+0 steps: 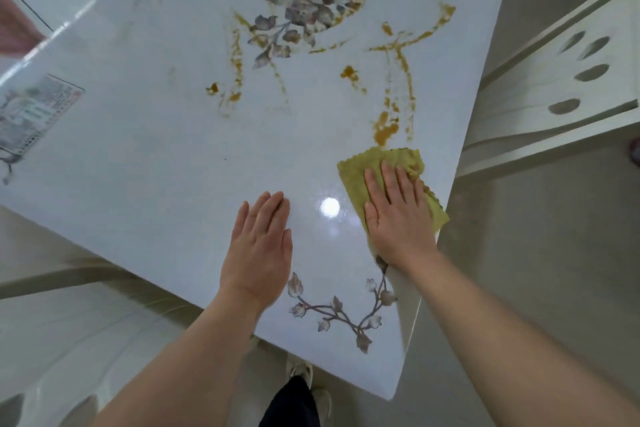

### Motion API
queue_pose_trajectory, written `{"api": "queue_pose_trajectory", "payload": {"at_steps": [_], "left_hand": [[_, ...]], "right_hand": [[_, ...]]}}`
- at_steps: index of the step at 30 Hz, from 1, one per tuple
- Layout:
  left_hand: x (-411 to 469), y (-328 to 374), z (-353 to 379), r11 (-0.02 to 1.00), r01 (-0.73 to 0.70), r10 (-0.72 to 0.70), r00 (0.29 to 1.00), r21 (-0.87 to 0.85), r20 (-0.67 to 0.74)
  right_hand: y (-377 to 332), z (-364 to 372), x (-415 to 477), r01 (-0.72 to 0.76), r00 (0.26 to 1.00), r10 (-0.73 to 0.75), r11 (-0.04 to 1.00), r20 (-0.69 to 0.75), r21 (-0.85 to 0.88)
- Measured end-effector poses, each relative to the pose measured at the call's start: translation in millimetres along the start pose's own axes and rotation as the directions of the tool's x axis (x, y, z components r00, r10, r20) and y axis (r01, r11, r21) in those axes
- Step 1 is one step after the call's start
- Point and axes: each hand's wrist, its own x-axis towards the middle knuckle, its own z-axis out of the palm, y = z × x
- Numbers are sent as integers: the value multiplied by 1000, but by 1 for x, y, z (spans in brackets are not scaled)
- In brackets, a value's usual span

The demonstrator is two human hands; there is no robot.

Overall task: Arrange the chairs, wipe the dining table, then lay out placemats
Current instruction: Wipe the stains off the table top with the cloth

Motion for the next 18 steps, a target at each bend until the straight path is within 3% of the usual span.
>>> {"api": "queue_pose_trajectory", "payload": {"at_steps": [4,13,18], "left_hand": [[1,0,-2,998,17,-19,1000,-63,-21],[61,32,2,968,209,-223,970,-137,-94],[83,47,14,918,337,-369,919,-207,-141]], "right_hand": [[-8,4,-10,129,991,-128,992,-45,12],[20,0,15,332,943,-332,943,1,26],[46,-11,59,414,909,-415,910,41,35]]}}
